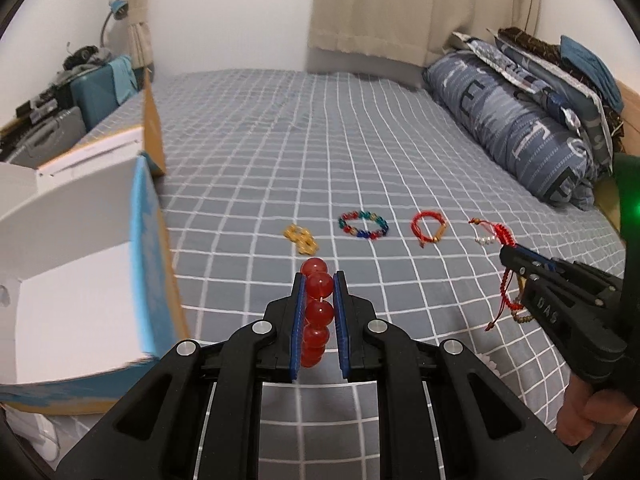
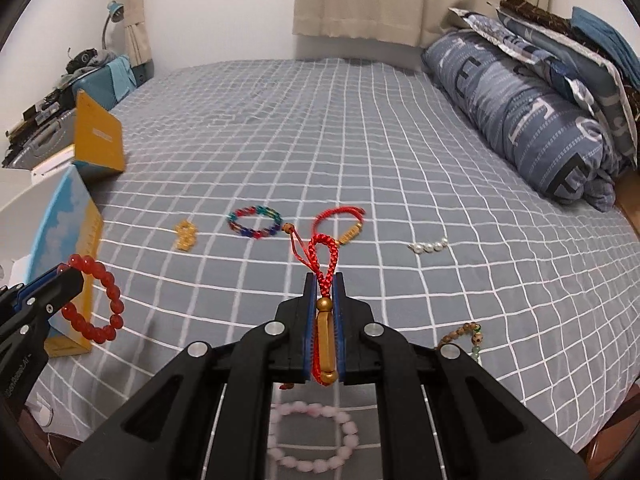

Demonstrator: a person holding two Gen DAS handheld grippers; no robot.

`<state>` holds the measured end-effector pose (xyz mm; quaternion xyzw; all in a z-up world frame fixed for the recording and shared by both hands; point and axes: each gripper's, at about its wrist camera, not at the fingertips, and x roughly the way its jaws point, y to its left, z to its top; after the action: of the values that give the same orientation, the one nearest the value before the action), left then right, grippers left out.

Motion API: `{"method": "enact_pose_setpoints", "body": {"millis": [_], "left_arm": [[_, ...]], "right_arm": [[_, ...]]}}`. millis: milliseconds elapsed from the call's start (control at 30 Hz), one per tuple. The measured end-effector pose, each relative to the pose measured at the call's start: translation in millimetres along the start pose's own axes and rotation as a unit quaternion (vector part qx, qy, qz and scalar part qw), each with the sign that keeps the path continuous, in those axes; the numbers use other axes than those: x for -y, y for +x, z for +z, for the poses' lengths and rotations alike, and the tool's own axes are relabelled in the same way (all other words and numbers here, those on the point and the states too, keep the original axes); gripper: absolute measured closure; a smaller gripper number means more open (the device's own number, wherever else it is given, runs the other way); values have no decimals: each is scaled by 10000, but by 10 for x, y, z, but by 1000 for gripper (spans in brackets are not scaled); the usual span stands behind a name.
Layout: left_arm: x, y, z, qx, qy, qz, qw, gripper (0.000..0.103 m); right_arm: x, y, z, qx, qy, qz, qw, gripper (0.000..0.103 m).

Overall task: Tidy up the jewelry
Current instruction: 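Carry both bracelets over the white box with both tools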

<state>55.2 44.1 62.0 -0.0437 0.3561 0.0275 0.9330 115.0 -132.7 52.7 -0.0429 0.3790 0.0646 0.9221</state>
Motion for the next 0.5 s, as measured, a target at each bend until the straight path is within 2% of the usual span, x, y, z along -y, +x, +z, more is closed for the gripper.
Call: {"method": "enact_pose_setpoints", "body": {"millis": [267,500], "left_arm": [[-358,-484,185,315,-154,269,9990,90],[-969,-846,254,504,-521,709,9948,90]], "right_arm": [[-509,-385,186,297,-103,257,9992,96],[-1161,-595,375,515,-426,493,9965,96]]}}
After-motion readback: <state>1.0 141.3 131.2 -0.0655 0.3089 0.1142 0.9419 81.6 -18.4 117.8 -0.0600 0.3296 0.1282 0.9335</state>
